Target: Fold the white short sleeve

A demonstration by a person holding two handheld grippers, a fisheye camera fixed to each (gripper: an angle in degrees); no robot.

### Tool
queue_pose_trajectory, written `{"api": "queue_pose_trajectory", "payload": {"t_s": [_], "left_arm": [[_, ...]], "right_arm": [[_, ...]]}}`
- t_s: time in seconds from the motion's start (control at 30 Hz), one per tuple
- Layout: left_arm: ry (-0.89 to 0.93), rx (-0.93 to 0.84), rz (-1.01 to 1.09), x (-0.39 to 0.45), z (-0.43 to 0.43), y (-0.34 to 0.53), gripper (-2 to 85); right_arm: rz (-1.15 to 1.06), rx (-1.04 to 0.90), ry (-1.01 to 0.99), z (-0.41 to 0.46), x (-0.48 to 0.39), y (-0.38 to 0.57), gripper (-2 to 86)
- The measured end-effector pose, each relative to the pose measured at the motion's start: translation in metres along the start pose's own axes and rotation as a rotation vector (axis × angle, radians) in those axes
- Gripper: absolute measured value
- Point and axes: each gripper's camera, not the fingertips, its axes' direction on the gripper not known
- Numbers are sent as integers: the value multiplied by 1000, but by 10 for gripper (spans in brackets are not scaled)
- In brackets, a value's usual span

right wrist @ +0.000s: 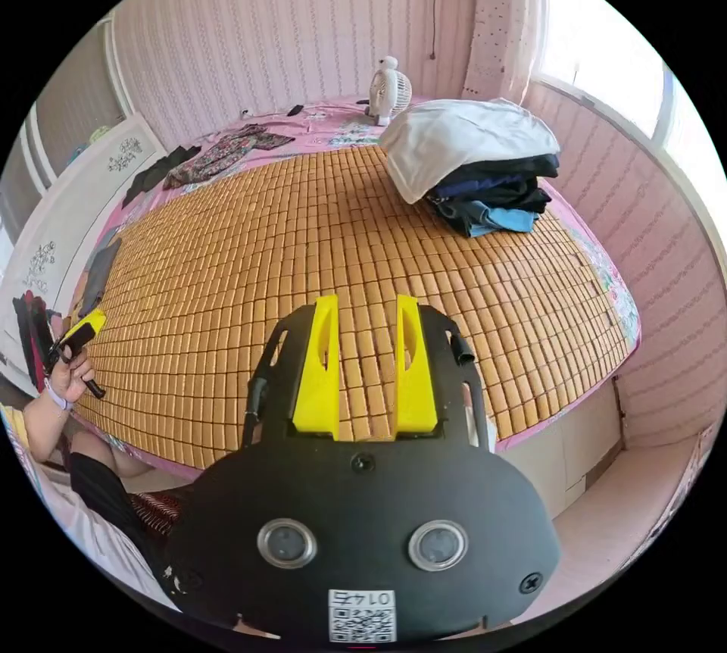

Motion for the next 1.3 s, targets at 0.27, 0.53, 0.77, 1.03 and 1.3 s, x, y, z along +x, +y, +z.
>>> {"api": "queue_pose_trajectory", "payload": {"t_s": [0.27,0.53,0.77,1.03,1.3], "left_arm": [[-18,-93,163,38,207,-116,100],[-125,-164,322,78,358,-170,134],[-97,-65,468,125,366,-194,86],[-243,-50,398,126,171,-164,21],[-399,18,239,147,-13,-107,28]], "right_arm": [[234,156,-180,33,87,-69,105],[245,183,-237,46,124,-92,24],[-42,338,-372,-27,76,-73,6],[-309,308,-742,-64,-60,-64,4],[-518,351,-942,-120,-174,-27,6]]}}
